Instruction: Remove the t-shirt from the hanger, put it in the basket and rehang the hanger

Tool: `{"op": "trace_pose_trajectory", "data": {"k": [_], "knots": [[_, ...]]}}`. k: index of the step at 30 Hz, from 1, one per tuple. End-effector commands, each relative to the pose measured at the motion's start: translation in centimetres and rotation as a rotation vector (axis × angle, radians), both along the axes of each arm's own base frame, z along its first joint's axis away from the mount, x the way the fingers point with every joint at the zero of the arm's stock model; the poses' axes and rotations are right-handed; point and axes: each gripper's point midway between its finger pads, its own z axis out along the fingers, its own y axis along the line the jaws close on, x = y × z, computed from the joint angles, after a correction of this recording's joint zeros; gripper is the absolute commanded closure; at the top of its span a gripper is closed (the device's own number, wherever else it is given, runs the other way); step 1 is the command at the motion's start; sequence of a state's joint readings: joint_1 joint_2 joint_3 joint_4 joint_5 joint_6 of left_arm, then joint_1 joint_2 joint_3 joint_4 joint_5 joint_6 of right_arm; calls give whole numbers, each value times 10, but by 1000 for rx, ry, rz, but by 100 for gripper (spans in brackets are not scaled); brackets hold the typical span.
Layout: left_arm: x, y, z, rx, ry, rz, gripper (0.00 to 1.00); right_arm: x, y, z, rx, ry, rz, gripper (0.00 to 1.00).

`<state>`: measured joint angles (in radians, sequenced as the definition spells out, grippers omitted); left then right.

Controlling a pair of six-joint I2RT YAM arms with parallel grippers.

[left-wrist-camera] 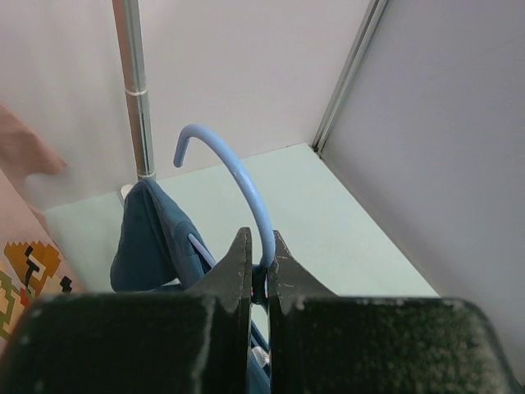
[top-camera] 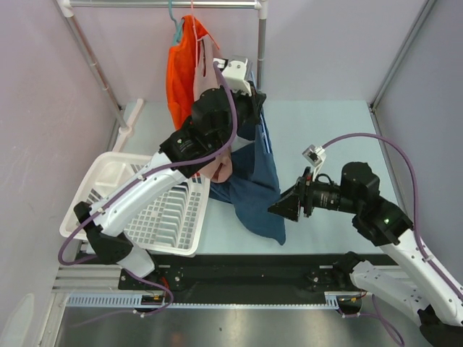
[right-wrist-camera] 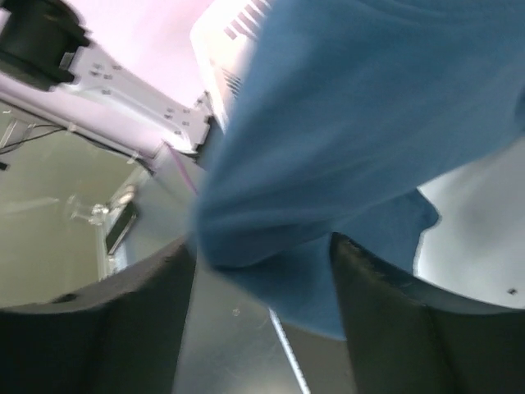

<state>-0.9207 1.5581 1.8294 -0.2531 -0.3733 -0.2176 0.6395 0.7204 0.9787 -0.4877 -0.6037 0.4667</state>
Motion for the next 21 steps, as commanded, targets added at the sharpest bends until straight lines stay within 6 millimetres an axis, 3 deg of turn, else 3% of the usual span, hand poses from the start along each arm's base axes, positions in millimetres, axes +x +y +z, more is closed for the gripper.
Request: {"op": "trace_pose_trajectory", "data": {"k": [1,4,5,7,8,15,19,21], "knots": [[-9,8,51,-124,-83,-4,100,18,2,-4,-8,-44,-68,39],[-11,7,55,-151,-79,-12,100,23,6,-8,8,-32,-85,59],[-12,8,58,-162,-80,-14,100,26,6,-16,7,-5,-102,72],[-12,9,61,-179,-80,-10,100,26,7,-17,23,6,-109,86],[-12,11,63,-184,-83,-2,100,27,7,-23,16,23,-130,100],[0,44,73,-223,-151,167,100,-1,-4,-38,67,110,-127,100],[4,62,78,-231,-186,258,100,-20,-21,-37,112,117,-150,100],[6,69,81,-233,-198,293,100,-27,-27,-46,108,152,-158,100]]}}
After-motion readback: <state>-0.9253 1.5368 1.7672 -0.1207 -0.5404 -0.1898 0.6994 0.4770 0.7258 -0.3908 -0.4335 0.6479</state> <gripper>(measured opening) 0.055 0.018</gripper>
